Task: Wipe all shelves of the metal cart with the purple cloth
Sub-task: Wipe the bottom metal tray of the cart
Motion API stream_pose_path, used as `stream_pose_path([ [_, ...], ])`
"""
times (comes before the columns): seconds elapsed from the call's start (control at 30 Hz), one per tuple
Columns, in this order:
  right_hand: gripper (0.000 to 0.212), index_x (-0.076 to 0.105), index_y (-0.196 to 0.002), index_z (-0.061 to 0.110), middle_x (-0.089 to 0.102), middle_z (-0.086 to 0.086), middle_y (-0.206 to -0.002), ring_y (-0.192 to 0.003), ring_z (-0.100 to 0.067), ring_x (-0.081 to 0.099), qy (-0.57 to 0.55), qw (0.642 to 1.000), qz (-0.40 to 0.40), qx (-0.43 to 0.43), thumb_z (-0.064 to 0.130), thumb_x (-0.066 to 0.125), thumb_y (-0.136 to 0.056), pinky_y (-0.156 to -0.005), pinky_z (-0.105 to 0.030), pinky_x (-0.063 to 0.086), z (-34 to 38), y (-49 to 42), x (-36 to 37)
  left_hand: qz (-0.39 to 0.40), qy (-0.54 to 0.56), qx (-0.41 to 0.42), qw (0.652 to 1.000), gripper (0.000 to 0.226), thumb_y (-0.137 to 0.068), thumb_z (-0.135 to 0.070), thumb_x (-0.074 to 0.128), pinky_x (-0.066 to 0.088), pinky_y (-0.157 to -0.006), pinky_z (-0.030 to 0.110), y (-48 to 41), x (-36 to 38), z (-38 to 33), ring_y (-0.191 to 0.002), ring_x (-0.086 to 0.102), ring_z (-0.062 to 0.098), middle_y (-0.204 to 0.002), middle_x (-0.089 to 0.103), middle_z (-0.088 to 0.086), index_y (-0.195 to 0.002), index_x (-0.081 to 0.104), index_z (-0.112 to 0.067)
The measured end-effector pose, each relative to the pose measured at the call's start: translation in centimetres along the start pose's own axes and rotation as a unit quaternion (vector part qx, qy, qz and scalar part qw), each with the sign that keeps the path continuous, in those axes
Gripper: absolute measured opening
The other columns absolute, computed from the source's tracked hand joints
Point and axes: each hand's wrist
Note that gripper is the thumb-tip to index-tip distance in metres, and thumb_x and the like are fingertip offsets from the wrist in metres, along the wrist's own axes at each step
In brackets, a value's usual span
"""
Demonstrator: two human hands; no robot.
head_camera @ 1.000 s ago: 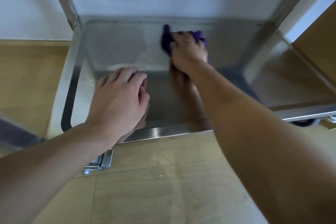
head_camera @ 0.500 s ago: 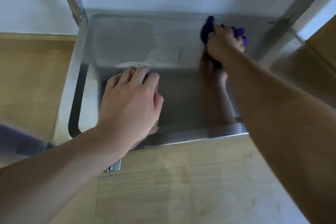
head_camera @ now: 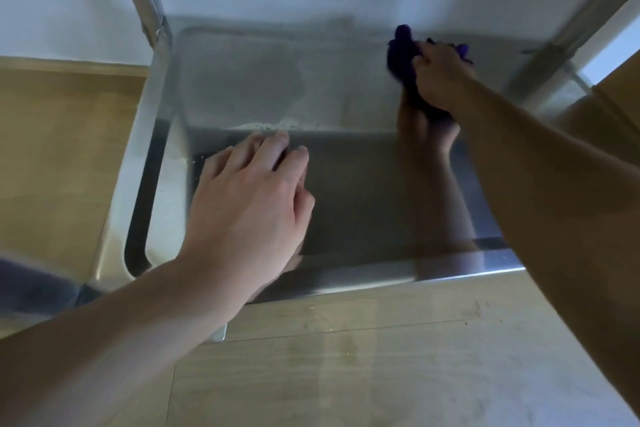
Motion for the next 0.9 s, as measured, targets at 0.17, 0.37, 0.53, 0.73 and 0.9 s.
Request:
stream_pose_path([
  [0.17,0.049,0.038,-0.143,0.036,0.034,-0.006,-0.153,-0.141,-0.041,0.026,-0.02,0.999,-0.01,0.038,0.045,0.027,-0.097,-0.116,-0.053,0.016,7.0,0.7,1.6,0.012,-0.015,-0.001,1.0,0.038,-0.092,-0.033,0.038,0.044,-0.098,0.046,-0.4,0.0,-0.1,-0.121,0.053,0.026,-0.132,0.057,0.003,-0.12,0.059,-0.021],
  [0.37,0.044,0.04,-0.141,0.043,0.036,0.012,-0.151,-0.136,-0.03,0.035,-0.067,0.968,0.052,-0.234,0.034,0.03,-0.1,-0.113,-0.047,0.027,13.3,4.2,3.9,0.017,-0.013,-0.001,1.0,0.044,-0.091,-0.037,0.033,0.042,-0.1,0.044,-0.3,-0.1,-0.2,-0.124,0.05,0.024,-0.135,0.054,0.001,-0.125,0.057,-0.023],
  [0.53,0.043,0.045,-0.141,0.031,0.044,-0.004,-0.148,-0.134,-0.032,0.042,-0.045,0.992,-0.002,-0.117,0.033,0.033,-0.1,-0.114,-0.041,0.031,5.8,1.0,1.7,0.012,0.0,-0.002,1.0,0.044,-0.091,-0.034,0.032,0.042,-0.102,0.045,-0.5,-0.1,-0.5,-0.125,0.05,0.024,-0.135,0.055,0.002,-0.124,0.059,-0.021],
  [0.73,0.045,0.046,-0.137,0.035,0.041,-0.003,-0.148,-0.137,-0.039,0.036,-0.04,0.999,0.006,-0.036,0.041,0.034,-0.094,-0.114,-0.048,0.027,9.4,3.7,1.9,0.014,-0.002,-0.002,1.0,0.043,-0.09,-0.035,0.035,0.042,-0.1,0.045,-0.5,0.1,-0.9,-0.124,0.051,0.025,-0.134,0.055,0.002,-0.123,0.059,-0.021],
  [0.9,0.04,0.048,-0.137,0.038,0.048,0.011,-0.137,-0.126,-0.027,0.042,-0.099,0.946,0.094,-0.295,0.027,0.037,-0.1,-0.109,-0.047,0.033,16.2,8.9,3.5,0.026,-0.021,0.001,0.999,0.053,-0.089,-0.04,0.027,0.039,-0.103,0.04,-0.4,-0.4,-1.0,-0.126,0.048,0.021,-0.137,0.053,0.0,-0.133,0.051,-0.022],
])
Point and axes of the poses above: each hand's wrist, its own y-axis away from the middle knuckle, its own x-axis out of the palm, z = x × y
